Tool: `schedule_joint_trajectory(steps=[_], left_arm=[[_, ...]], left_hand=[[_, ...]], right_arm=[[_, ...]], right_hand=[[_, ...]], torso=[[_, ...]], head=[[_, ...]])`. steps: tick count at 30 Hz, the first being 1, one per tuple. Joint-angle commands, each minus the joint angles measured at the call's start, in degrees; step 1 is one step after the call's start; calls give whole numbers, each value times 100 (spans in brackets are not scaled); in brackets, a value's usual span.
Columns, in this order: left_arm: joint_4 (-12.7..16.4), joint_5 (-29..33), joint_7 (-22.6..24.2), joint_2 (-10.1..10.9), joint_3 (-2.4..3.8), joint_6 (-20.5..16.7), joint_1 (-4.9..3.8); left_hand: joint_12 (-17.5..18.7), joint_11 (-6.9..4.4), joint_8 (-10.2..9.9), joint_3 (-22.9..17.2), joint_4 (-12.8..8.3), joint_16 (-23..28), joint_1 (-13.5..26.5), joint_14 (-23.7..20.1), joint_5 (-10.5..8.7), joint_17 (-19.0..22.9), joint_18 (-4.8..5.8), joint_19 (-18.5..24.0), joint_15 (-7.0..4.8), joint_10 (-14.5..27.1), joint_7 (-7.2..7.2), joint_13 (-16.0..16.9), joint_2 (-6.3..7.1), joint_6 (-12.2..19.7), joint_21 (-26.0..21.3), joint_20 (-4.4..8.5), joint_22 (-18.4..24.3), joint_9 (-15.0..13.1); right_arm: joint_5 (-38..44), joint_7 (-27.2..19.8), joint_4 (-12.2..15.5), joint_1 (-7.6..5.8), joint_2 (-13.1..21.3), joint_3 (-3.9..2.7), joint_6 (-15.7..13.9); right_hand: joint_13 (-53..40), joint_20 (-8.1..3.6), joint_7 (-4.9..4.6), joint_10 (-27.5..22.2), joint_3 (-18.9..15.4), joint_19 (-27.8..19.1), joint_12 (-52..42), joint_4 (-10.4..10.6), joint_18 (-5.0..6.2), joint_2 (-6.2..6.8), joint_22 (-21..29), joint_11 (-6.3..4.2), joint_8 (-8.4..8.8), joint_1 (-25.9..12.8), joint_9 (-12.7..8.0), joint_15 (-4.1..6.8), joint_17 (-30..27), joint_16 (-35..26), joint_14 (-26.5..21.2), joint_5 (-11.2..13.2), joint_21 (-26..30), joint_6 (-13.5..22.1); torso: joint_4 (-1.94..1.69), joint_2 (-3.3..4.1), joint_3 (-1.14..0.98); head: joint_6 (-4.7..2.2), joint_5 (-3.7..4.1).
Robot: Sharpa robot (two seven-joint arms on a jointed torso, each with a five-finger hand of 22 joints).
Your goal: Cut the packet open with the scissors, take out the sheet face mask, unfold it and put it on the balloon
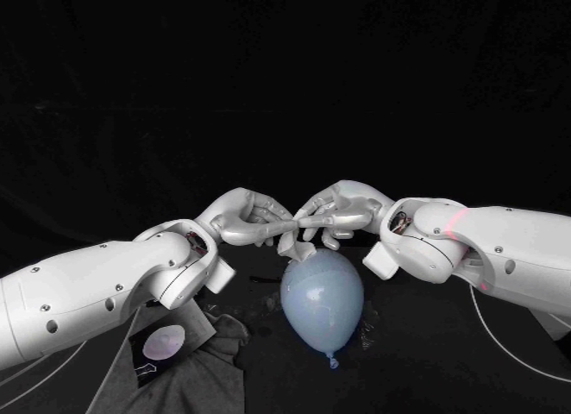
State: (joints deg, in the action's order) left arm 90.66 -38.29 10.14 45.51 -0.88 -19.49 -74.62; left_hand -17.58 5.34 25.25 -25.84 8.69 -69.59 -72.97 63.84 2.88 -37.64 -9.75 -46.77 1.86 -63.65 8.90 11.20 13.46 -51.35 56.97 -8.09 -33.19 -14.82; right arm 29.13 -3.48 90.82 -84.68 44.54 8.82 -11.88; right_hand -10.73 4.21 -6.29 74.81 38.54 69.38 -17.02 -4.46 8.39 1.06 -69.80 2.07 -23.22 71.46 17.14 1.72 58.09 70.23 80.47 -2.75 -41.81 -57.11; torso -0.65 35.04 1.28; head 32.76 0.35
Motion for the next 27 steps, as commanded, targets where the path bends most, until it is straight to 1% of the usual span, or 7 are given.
schedule_joint_trajectory(steps=[1,6,9,12,16,22,27], left_arm=[[11,-136,-15,-28,5,215,-7],[19,-145,45,-50,4,192,-7],[22,-86,124,-56,4,106,-6],[22,12,212,-55,4,11,-5],[25,162,323,-47,5,-114,-5],[24,279,387,-46,5,-214,-4],[28,250,350,-55,5,-199,-3]], left_hand=[[36,2,-14,45,-18,33,-113,-58,-11,10,-56,23,8,36,-29,-8,-4,-55,-28,-33,14,9],[20,-20,16,31,-28,-7,-223,-49,-11,-34,-62,21,-9,0,-63,-2,-103,-159,-41,-45,25,9],[-20,-70,62,-78,-66,-97,-405,42,-11,-170,-70,-4,-51,-91,-117,11,-314,-284,-27,-45,24,1],[-60,-127,116,-235,-101,-189,-588,143,-10,-300,-75,-40,-103,-188,-181,25,-608,-396,11,-34,9,-14],[-89,-158,162,-414,-87,-299,-685,270,-9,-460,-78,-82,-138,-278,-200,36,-917,-388,81,-10,-24,-42],[-97,-170,202,-523,-84,-332,-704,302,-9,-486,-77,-90,-147,-315,-205,40,-990,-370,126,11,-48,-68],[-134,-212,311,-703,-221,-434,-785,409,-9,-668,-77,-86,-186,-399,-232,64,-897,-422,222,51,-104,-132]], right_arm=[[-19,-89,4,1,-14,-3,-11],[-20,-90,2,1,-25,-3,-5],[-15,-85,4,1,-26,-3,3],[-6,-74,2,1,-23,-3,13],[16,-56,-5,1,-21,-2,28],[30,-47,-2,2,-20,-2,42],[18,-69,14,2,-18,-2,9]], right_hand=[[-9,2,11,37,78,34,-24,-59,37,-73,-4,-14,-52,8,784,28,-1,-29,-4,-25,-28,-35],[-9,2,11,37,78,34,-24,-59,37,-73,-4,-14,-52,8,784,28,-1,-29,-4,-25,-28,-35],[-9,2,11,37,78,34,-24,-59,37,-73,-4,-14,-52,8,784,28,-1,-29,-4,-25,-28,-35],[-9,2,11,37,78,34,-24,-59,37,-73,-4,-14,-52,8,784,28,-1,-29,-4,-25,-28,-35],[-9,2,11,37,78,34,-24,-59,37,-73,-4,-14,-52,8,784,28,-1,-29,-4,-25,-28,-35],[-20,-1,12,35,90,44,-24,-65,33,-69,-15,-16,-54,-1,794,31,-10,-36,-1,-24,-48,-32],[-20,-1,12,35,90,44,-24,-65,33,-69,-15,-16,-54,-1,794,31,-10,-36,-1,-24,-48,-32]], torso=[[-3,-2,1],[0,-4,-1],[2,-2,0],[2,-2,1],[2,-3,1],[-1,-2,0],[0,1,1]], head=[[13,10],[-2,-1],[-5,0],[-8,0],[-16,0],[-5,-3],[5,-11]])
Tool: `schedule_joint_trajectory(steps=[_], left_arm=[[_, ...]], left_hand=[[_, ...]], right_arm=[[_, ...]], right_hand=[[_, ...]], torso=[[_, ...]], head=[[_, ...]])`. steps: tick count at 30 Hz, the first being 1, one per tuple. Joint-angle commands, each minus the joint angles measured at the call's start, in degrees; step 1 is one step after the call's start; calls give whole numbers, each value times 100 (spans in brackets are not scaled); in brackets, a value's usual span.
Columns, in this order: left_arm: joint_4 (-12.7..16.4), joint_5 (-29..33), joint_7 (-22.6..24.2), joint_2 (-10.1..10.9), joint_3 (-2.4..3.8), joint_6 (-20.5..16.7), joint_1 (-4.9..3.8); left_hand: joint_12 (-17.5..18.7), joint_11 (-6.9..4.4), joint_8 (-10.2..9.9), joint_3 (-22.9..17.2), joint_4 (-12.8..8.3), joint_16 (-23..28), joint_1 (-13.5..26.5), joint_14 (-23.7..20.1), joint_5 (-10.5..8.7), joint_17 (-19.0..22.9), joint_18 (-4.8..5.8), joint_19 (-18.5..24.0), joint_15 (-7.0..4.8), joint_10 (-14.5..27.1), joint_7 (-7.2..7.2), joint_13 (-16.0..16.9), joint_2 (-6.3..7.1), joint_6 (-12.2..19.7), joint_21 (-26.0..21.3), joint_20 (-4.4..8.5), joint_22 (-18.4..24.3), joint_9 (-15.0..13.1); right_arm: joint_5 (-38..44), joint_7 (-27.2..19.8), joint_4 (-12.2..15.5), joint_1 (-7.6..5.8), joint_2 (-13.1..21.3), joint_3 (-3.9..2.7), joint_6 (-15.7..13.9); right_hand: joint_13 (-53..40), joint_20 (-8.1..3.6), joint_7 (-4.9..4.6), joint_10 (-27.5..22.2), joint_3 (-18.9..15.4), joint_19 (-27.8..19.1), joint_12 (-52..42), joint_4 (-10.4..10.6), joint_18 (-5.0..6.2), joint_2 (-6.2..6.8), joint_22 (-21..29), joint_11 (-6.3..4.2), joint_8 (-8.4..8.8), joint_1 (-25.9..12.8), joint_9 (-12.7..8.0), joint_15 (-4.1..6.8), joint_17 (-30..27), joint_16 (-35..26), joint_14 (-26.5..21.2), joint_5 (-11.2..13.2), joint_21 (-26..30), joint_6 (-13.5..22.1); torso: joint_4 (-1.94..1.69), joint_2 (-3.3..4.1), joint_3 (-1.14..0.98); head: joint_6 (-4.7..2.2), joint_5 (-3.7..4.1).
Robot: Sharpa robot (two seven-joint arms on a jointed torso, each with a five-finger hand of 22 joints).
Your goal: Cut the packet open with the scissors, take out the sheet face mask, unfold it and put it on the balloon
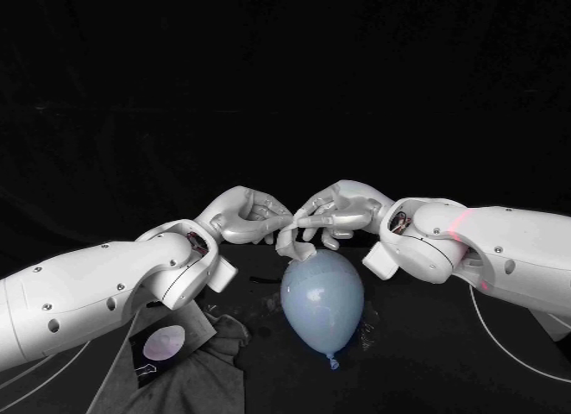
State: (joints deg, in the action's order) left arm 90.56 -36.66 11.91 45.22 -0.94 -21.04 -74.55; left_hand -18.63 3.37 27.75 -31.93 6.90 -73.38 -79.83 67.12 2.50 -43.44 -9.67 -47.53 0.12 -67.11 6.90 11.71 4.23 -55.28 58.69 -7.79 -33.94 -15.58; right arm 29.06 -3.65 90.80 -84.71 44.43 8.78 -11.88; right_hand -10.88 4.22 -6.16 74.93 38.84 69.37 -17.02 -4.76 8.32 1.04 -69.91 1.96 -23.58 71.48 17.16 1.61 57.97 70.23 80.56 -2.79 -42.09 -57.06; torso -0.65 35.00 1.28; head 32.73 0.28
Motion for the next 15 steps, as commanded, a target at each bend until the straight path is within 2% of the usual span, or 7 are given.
schedule_joint_trajectory(steps=[1,3,7,15], left_arm=[[41,70,165,-29,12,-38,-9],[49,34,153,-33,12,-27,-8],[75,-32,156,-39,12,-53,-4],[114,-91,243,-38,14,-288,3]], left_hand=[[-44,-25,87,-146,-73,-92,-105,117,30,-152,-85,-8,-21,-78,-40,24,50,-43,81,32,-48,-75],[-75,-47,140,-240,-132,-172,-96,197,30,-294,-84,-1,-40,-123,-57,54,116,-73,153,54,-91,-120],[-123,-71,196,-345,-202,-254,-93,268,31,-414,-84,6,-64,-166,-72,105,164,-101,240,77,-143,-183],[-255,-90,280,-720,-339,-383,-9,344,33,-525,-83,66,-86,-150,-80,292,297,-111,492,134,-300,-364]], right_arm=[[22,-54,18,5,-6,2,4],[17,-57,21,5,-8,2,-4],[25,-43,22,5,-9,2,-11],[95,38,20,5,1,2,-40]], right_hand=[[-5,-1,-1,23,60,45,-24,-35,40,-66,-4,-5,-18,-4,792,42,2,-36,-10,-19,-20,-37],[-5,-1,-1,23,60,45,-24,-35,40,-66,-4,-5,-18,-4,792,42,2,-36,-10,-19,-20,-37],[-5,-1,-1,23,60,45,-24,-35,40,-66,-4,-5,-18,-4,792,42,2,-36,-10,-19,-20,-37],[-10,-3,-1,24,65,51,-25,-38,38,-64,-10,-6,-20,-8,797,43,-1,-38,-7,-19,-33,-37]], torso=[[0,5,0],[0,4,0],[4,4,-2],[1,0,-1]], head=[[10,-4],[23,-6],[30,-10],[36,-20]])
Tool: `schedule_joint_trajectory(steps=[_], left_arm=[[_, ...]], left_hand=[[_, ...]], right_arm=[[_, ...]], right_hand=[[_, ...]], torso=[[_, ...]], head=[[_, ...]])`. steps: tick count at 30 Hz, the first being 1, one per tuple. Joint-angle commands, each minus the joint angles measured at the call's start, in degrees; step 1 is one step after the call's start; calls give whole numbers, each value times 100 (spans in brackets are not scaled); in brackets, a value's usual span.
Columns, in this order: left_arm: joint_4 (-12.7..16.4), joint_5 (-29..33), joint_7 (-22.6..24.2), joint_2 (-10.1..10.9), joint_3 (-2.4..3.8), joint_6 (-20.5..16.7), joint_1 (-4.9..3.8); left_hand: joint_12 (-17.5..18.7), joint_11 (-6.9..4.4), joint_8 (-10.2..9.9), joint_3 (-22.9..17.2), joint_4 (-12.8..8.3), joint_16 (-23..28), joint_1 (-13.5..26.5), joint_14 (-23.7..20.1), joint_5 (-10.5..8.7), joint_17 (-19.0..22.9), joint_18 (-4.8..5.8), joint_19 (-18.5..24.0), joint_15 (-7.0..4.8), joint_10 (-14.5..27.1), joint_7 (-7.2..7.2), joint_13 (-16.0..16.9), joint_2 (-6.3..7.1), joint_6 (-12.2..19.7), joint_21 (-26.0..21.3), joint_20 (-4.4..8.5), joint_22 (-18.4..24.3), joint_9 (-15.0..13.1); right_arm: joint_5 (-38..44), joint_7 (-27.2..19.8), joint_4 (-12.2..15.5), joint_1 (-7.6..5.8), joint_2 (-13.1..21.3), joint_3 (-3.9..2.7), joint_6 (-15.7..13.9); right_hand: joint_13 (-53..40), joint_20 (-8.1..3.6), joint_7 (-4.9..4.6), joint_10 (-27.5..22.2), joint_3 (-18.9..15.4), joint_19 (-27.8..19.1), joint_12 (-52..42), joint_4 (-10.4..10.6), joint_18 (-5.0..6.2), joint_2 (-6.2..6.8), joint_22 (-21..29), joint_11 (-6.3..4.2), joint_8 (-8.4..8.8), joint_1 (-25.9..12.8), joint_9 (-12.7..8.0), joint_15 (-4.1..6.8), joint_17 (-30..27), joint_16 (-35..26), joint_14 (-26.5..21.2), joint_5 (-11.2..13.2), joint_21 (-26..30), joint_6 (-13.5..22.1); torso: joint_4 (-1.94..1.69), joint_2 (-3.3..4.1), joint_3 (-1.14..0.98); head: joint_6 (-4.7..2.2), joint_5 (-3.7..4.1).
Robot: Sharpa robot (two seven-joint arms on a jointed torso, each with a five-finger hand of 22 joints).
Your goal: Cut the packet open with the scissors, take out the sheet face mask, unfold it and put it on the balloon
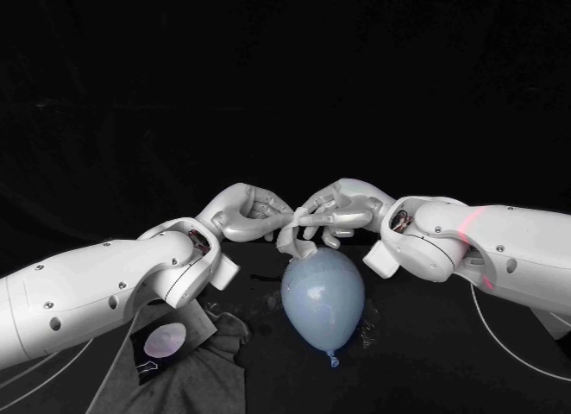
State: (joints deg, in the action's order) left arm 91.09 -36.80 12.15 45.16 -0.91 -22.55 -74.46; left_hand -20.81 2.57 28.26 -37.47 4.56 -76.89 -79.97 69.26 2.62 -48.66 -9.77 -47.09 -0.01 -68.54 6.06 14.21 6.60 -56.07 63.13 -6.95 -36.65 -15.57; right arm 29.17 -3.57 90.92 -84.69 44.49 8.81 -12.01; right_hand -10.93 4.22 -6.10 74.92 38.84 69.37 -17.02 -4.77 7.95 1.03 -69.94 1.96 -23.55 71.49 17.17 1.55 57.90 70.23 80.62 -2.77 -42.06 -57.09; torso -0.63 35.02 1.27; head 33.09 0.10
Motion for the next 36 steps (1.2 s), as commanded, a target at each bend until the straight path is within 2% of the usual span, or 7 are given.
schedule_joint_trajectory(steps=[1,7,19,28,30,32,36], left_arm=[[61,-88,219,-30,11,-165,-5],[41,-151,210,0,12,-302,-4],[-6,-162,129,15,17,-436,-7],[-95,-94,-413,23,14,-154,-14],[-119,-71,-525,12,13,-14,-15],[-128,-56,-600,-11,11,158,-15],[-121,-44,-624,-43,10,337,-16]], left_hand=[[-50,-12,235,-213,-122,-38,6,132,22,1,-74,28,-76,1,4,64,67,-32,75,56,-46,-383],[-189,-11,276,-585,-201,-117,130,181,22,-47,-73,98,-77,60,4,274,172,-23,296,95,-180,-560],[-268,-18,302,-716,-236,-176,199,236,22,-106,-75,123,-84,73,-1,387,213,-25,395,106,-235,-662],[-219,41,235,-793,-112,-68,407,91,16,230,-67,162,-38,215,58,431,208,115,408,96,-232,-729],[-25,157,107,-331,169,26,819,-53,15,456,-36,259,81,473,127,343,399,356,234,22,-130,-700],[78,230,-16,28,297,106,1034,-194,9,661,-33,301,141,592,212,288,632,490,110,-31,-53,-643],[135,284,-293,471,415,176,1082,-365,13,844,-48,312,201,599,297,237,797,724,-84,-122,81,-485]], right_arm=[[91,33,11,3,-2,-1,-30],[142,57,22,3,32,-1,-48],[372,212,20,2,34,-1,-154],[341,109,42,2,42,-2,-263],[328,87,49,2,42,-2,-272],[316,68,55,2,39,-2,-282],[306,55,55,2,25,-2,-286]], right_hand=[[-5,-3,-6,25,65,52,-25,-37,75,-63,-7,-6,-24,-9,796,49,7,-38,-12,-22,-36,-33],[-11,-4,-4,28,71,64,-27,-43,71,-60,-20,-9,-27,-12,803,50,16,-34,-5,-24,-62,-35],[-39,-12,5,42,96,98,-37,-67,62,-43,-49,-18,-41,-26,830,59,24,-31,17,-27,-125,-45],[-42,-13,5,44,101,98,-37,-69,63,-42,-50,-19,-42,-28,834,61,13,-38,16,-28,-124,-46],[-42,-13,5,44,101,98,-37,-69,63,-42,-50,-19,-42,-28,834,61,13,-38,16,-28,-124,-46],[-42,-13,5,44,101,98,-37,-69,63,-42,-50,-19,-42,-28,834,61,13,-38,16,-28,-124,-46],[-45,-14,5,43,103,96,-37,-69,64,-41,-47,-18,-42,-32,836,61,0,-47,15,-27,-117,-45]], torso=[[-1,-1,-1],[0,-1,0],[-5,-4,-1],[-6,-9,-5],[0,0,0],[-1,0,2],[-4,2,1]], head=[[1,-2],[0,-4],[2,-14],[-15,-1],[-27,9],[-25,8],[-25,14]])
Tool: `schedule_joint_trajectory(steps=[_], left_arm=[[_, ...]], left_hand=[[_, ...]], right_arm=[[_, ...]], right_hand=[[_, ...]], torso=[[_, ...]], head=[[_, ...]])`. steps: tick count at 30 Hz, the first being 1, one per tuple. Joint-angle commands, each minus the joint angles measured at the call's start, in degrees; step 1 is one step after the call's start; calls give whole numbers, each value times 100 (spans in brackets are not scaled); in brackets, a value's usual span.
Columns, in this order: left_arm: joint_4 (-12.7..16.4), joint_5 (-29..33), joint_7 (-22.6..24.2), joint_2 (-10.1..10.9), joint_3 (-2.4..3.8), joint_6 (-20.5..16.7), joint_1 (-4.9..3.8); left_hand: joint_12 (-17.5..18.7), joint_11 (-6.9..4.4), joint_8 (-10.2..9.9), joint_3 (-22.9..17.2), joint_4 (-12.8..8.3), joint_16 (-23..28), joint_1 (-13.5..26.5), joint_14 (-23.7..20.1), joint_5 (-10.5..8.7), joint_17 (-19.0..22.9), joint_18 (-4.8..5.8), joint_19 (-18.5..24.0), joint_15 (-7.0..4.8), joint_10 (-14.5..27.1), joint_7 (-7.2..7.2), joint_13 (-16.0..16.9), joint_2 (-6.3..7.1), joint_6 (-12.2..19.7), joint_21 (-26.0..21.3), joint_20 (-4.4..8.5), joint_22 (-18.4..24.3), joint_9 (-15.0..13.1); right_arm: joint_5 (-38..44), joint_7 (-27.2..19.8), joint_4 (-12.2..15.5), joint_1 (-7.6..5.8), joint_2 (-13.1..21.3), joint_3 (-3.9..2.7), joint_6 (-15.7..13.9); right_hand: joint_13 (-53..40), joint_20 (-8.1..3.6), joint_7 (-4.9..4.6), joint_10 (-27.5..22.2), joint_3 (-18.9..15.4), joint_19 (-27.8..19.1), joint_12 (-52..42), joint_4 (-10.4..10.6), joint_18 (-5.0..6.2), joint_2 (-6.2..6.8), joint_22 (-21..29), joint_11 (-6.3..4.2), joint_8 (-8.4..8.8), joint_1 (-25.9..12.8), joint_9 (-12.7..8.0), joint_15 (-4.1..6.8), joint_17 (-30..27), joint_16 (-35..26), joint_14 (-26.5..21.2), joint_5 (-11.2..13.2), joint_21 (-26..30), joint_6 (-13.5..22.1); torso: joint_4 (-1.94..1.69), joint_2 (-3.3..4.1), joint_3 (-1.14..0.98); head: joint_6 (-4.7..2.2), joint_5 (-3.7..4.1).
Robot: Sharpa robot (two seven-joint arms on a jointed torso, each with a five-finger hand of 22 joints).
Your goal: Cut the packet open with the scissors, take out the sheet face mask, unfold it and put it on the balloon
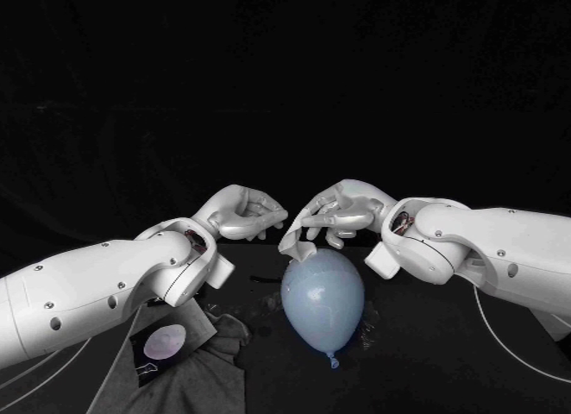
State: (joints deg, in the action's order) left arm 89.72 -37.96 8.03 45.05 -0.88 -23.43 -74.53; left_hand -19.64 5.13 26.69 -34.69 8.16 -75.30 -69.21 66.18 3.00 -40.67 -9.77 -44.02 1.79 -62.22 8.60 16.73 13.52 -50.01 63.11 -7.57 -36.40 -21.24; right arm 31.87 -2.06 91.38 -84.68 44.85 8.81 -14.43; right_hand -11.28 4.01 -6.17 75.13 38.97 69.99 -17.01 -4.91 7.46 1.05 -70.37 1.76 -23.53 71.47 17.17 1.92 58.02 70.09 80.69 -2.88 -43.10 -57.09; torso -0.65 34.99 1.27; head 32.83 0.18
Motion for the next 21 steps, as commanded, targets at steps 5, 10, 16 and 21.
schedule_joint_trajectory(steps=[5,10,16,21], left_arm=[[15,128,-160,-55,6,511,-9],[23,191,-66,-76,6,547,-9],[36,232,13,-95,6,547,-9],[25,312,89,-102,7,480,-8]], left_hand=[[22,18,-214,514,154,6,-73,-113,-24,100,-63,-44,16,-51,18,-32,124,0,-191,-109,146,166],[20,-2,-224,711,251,-3,-125,-146,-24,135,-67,-74,1,-63,-13,-41,103,-127,-247,-125,193,204],[14,-30,-226,763,279,-17,-303,-162,-23,150,-68,-94,-21,-87,-54,-48,-31,-233,-283,-131,225,234],[-23,-121,-159,495,75,-91,-871,-74,-24,24,-74,-138,-106,-208,-155,-51,-474,-433,-276,-121,234,233]], right_arm=[[32,-92,-3,1,-32,-2,-30],[30,-77,-23,1,-54,-2,-16],[30,-71,-27,1,-66,-1,-10],[35,-69,-23,1,-61,-1,-8]], right_hand=[[-11,6,11,22,92,33,-38,-54,114,-43,-2,3,-44,-33,839,25,-15,-35,7,-14,-10,-45],[-11,6,11,22,92,33,-38,-54,114,-43,-2,3,-44,-33,839,25,-15,-35,7,-14,-10,-45],[-11,6,11,22,92,33,-38,-54,114,-43,-2,3,-44,-33,839,25,-15,-35,7,-14,-10,-45],[-11,6,11,22,92,33,-38,-54,114,-43,-2,3,-44,-33,839,25,-15,-35,7,-14,-10,-45]], torso=[[2,3,0],[1,5,3],[-1,4,2],[0,5,-1]], head=[[12,-2],[13,-1],[18,-14],[23,-10]])
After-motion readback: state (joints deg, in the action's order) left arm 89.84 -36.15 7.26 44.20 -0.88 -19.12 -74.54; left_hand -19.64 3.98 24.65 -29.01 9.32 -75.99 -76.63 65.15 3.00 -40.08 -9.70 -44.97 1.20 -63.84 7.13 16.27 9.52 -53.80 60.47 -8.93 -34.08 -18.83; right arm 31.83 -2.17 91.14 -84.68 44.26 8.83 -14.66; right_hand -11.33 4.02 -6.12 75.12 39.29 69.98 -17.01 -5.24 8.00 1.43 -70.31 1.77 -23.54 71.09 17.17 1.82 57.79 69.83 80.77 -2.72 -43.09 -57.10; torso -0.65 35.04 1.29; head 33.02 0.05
